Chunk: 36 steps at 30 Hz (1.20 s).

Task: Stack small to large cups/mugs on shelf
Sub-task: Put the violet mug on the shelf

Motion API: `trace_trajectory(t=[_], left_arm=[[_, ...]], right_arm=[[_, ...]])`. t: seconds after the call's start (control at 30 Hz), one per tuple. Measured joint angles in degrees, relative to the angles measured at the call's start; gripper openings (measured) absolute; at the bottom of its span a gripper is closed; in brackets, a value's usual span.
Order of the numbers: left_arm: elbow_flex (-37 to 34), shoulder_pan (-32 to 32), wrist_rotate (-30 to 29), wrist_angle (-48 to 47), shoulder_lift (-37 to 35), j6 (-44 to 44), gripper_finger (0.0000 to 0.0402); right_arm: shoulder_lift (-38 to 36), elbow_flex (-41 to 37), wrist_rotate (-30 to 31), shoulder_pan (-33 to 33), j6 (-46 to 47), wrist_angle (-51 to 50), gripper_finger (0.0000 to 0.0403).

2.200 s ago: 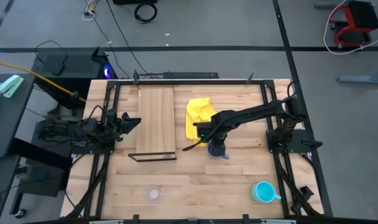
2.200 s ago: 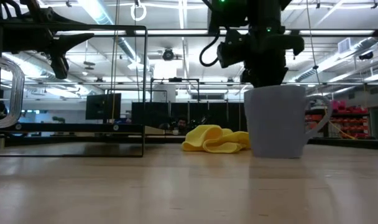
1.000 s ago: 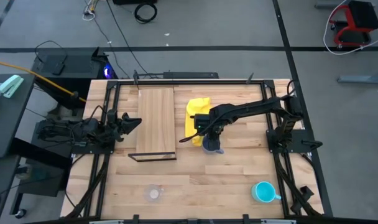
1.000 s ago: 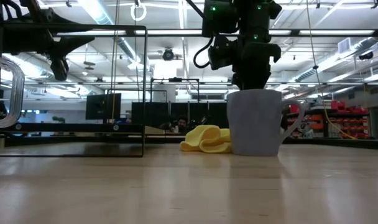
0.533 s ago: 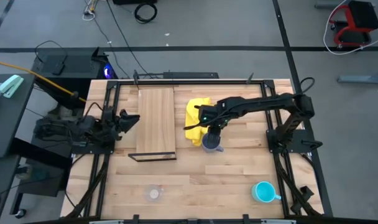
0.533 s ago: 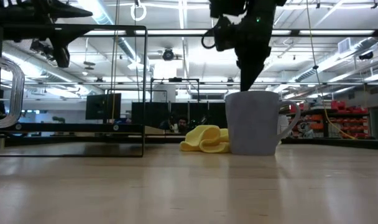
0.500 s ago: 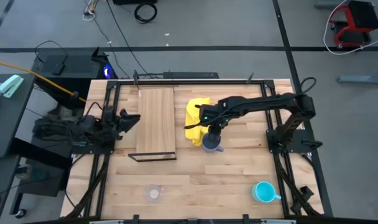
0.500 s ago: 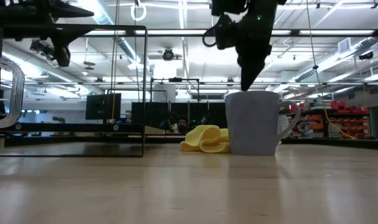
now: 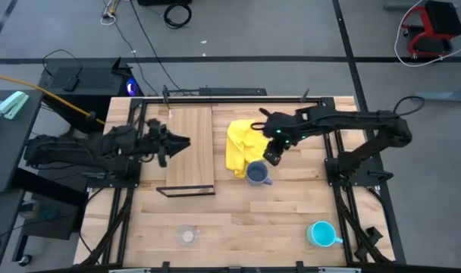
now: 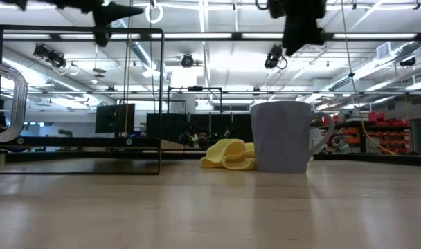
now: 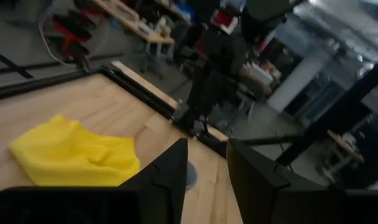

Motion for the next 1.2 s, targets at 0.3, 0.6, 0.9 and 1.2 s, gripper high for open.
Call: trace_trajectory(t=[0.3,0.6,0.9,1.2], left_arm=[[19.5,3.1,7.2,-8.1,18.7,3.3,0.0114],[37.1,3.2,14.1,-19.5,39.4,2.3,0.0110],[50.7,3.1,14.2,-31.1,55.2,1.3,0.0110],[59.3,2.5,14.3,-36.6,66.6,-0.2,0.0112]], right_arm=[[-7.4,0.0,6.0,7.7,7.5,-11.5,0.0122],[-13.9,0.0,11.8,19.4,19.1,-18.3,0.0122],[-16.4,-3.8,14.4,27.7,29.5,-20.8,0.0122],[-16.3,-13.1,12.5,31.4,37.7,-20.6,0.0121]])
